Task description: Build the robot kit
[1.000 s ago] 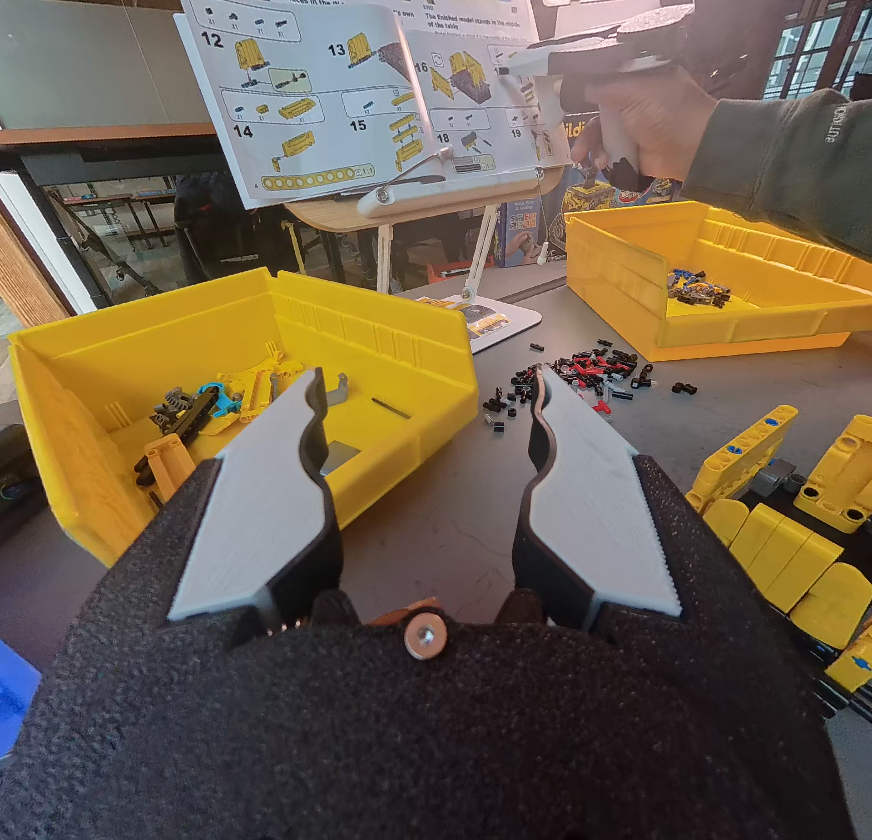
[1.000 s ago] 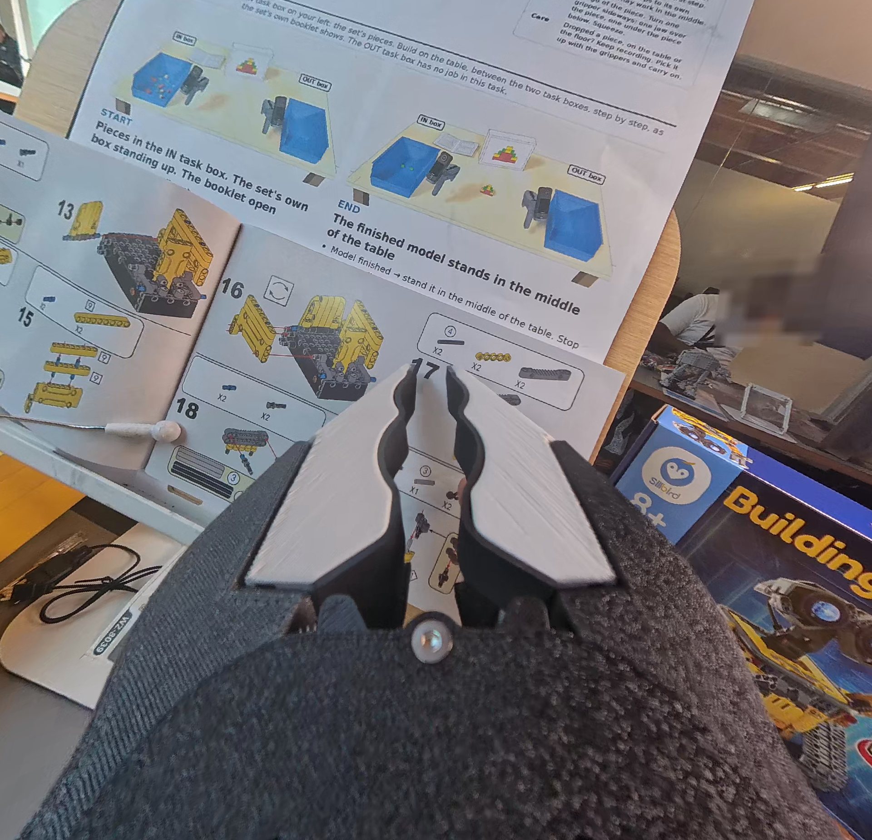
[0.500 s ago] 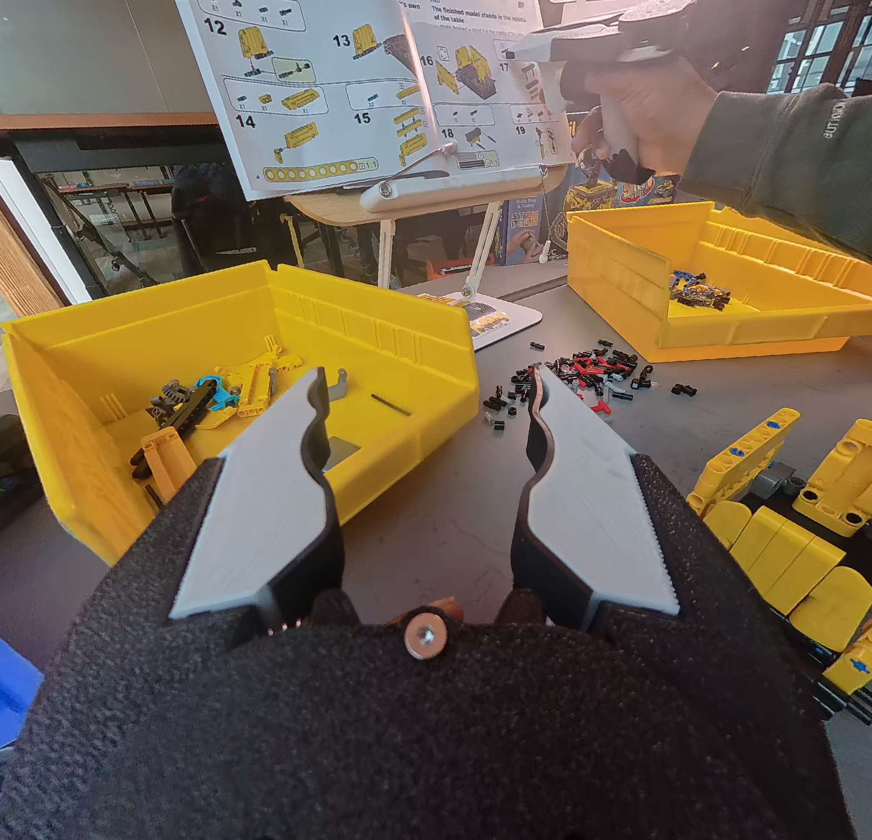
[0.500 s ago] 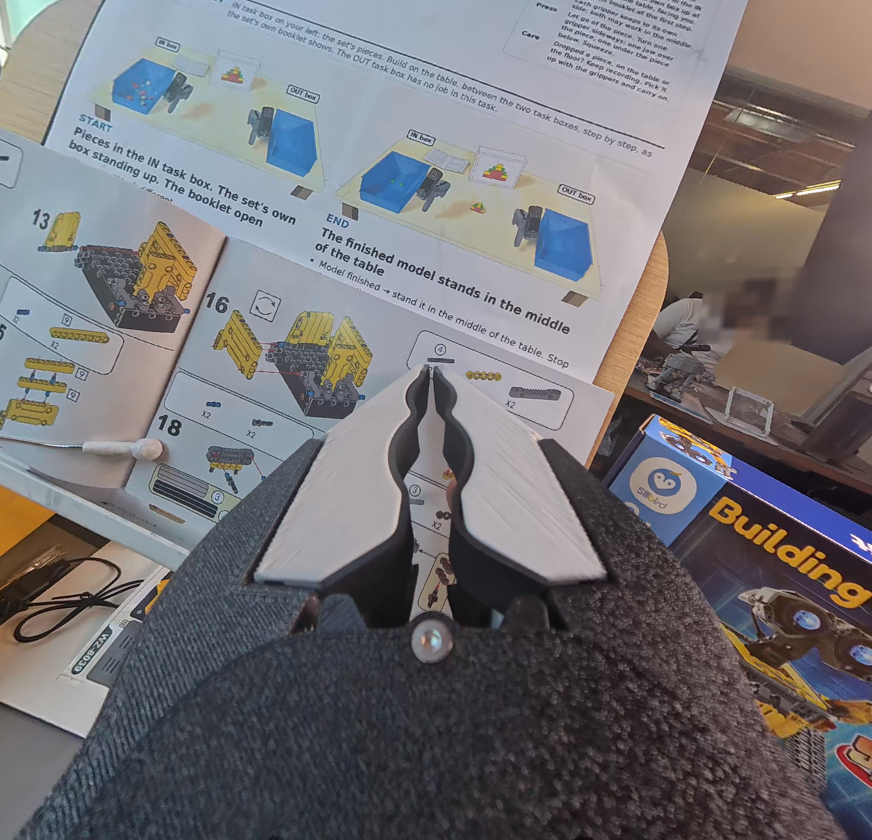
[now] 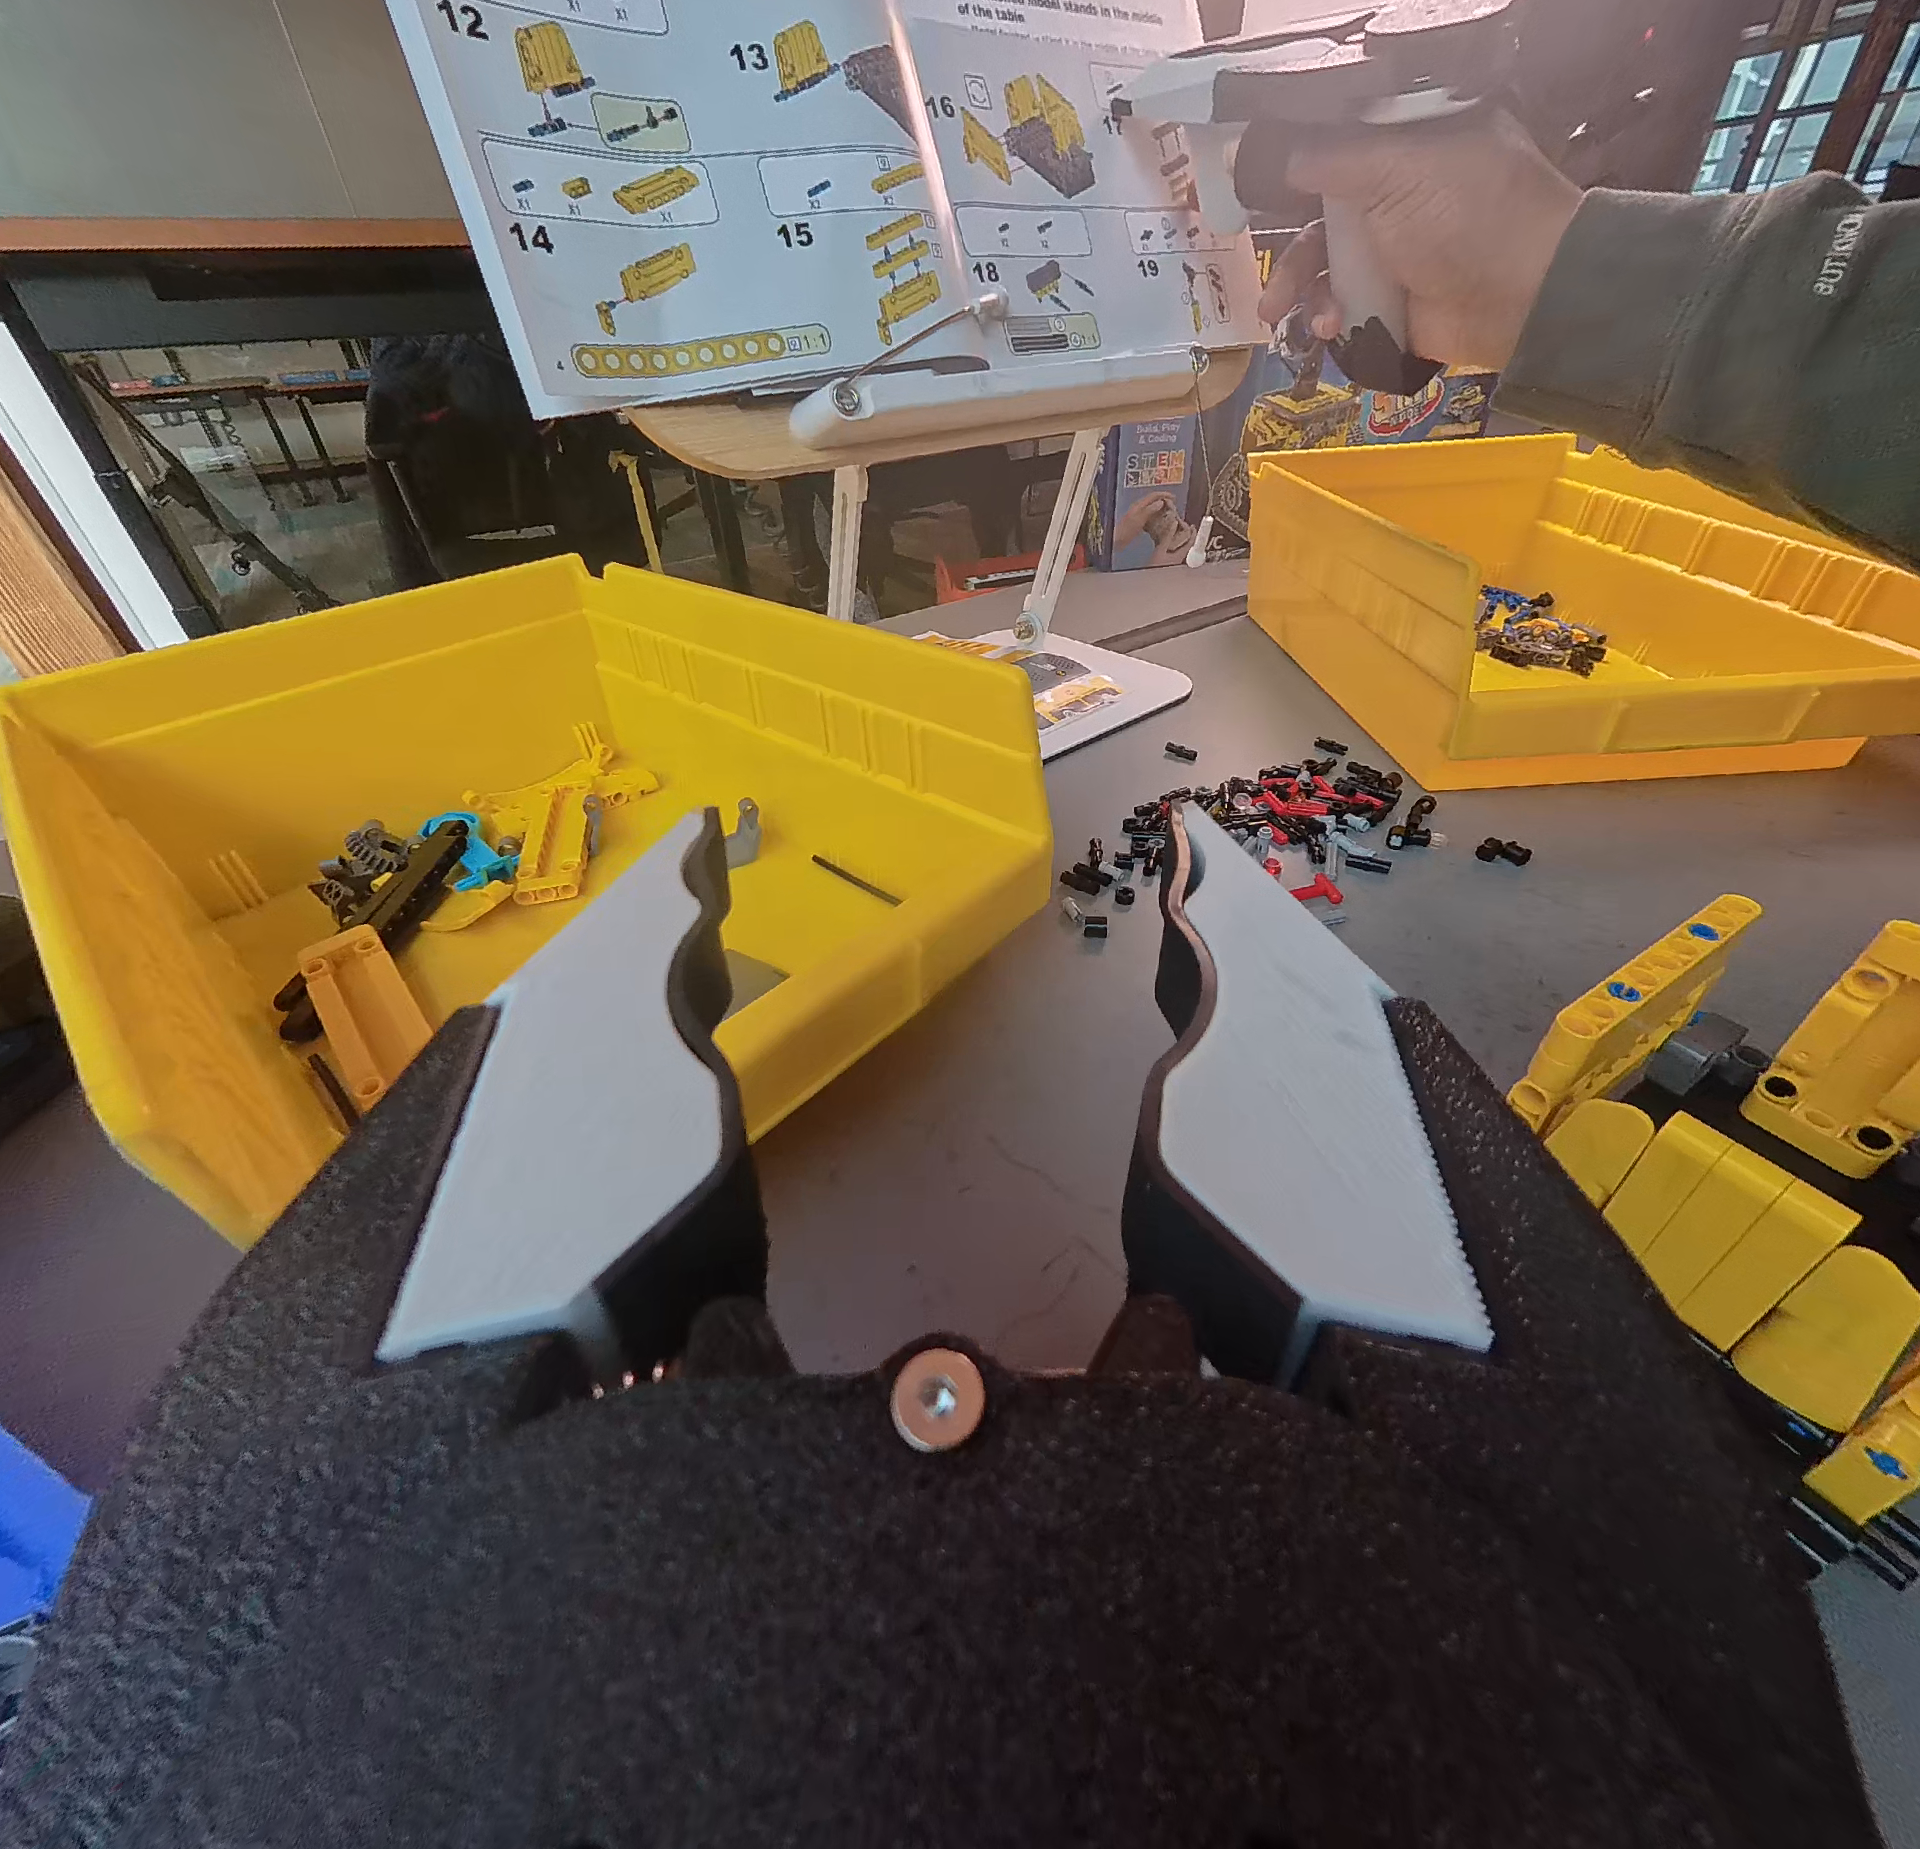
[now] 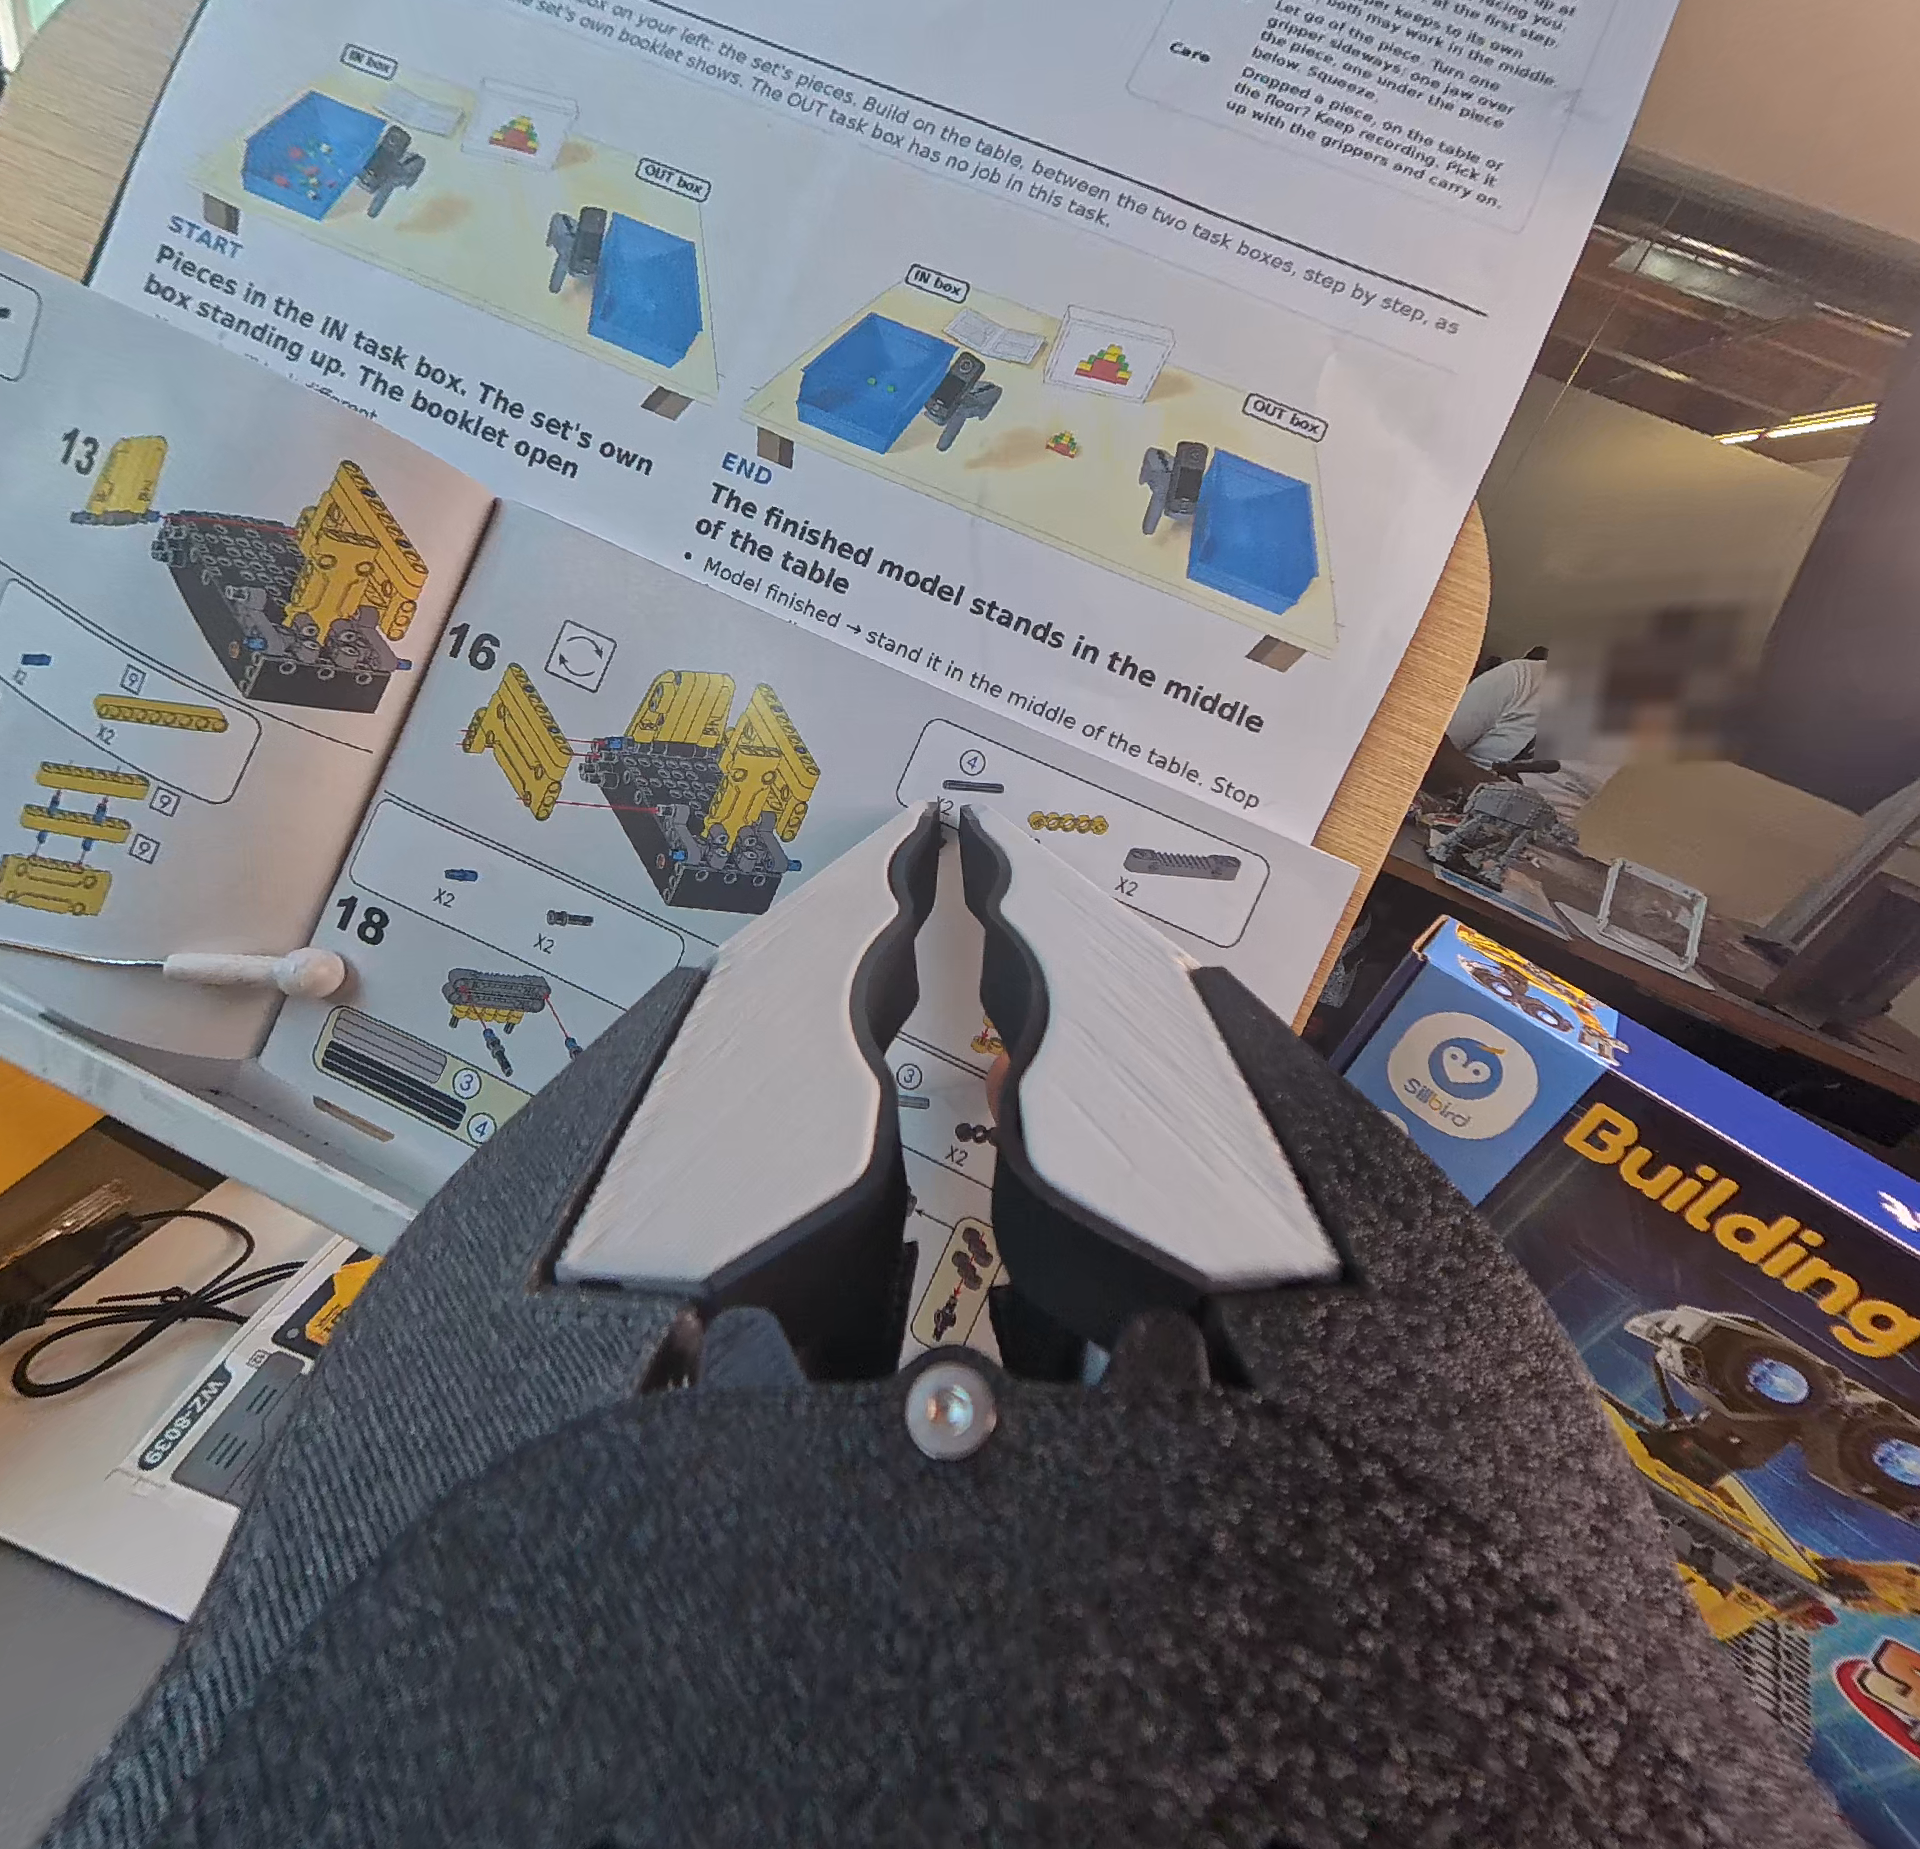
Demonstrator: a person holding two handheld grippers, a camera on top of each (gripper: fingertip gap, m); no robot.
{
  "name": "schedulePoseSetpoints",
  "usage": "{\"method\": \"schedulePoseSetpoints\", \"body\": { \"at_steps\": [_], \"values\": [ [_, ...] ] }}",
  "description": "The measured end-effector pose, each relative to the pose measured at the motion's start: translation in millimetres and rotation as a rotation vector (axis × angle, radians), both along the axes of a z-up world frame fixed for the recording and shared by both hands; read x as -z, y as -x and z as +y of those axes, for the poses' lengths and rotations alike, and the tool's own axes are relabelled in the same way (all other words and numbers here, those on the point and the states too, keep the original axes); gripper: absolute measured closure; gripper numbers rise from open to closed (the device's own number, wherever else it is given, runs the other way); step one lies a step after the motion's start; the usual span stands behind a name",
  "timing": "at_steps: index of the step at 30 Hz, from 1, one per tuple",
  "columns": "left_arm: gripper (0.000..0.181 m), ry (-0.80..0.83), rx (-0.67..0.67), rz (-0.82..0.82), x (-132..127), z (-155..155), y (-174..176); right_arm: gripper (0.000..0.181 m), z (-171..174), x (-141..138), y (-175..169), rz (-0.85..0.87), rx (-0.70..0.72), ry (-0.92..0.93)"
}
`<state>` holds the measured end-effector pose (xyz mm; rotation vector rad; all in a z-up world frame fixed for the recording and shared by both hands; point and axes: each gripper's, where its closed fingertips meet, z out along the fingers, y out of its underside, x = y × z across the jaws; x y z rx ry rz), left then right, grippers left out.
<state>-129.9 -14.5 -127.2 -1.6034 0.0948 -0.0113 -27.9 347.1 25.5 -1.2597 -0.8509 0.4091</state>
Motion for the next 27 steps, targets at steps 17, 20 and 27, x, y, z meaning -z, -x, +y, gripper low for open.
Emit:
{"method": "schedulePoseSetpoints", "body": {
  "at_steps": [17, 20, 27],
  "values": [
    [0.099, 0.005, 0.006, 0.009, 0.3, 0.4, -3.1, 0.174, -34.0, 9.3, -25.8, -0.003, -0.037, 0.009],
    [0.100, 0.009, 0.007, 0.004, 0.7, 0.3, -3.4, 0.173, -39.7, 5.4, -26.7, -0.004, -0.044, -0.005],
    [0.102, 0.016, 0.005, 0.007, 1.7, 0.3, -3.3, 0.173, -35.9, 1.1, -17.2, -0.038, -0.031, -0.038]
  ]
}}
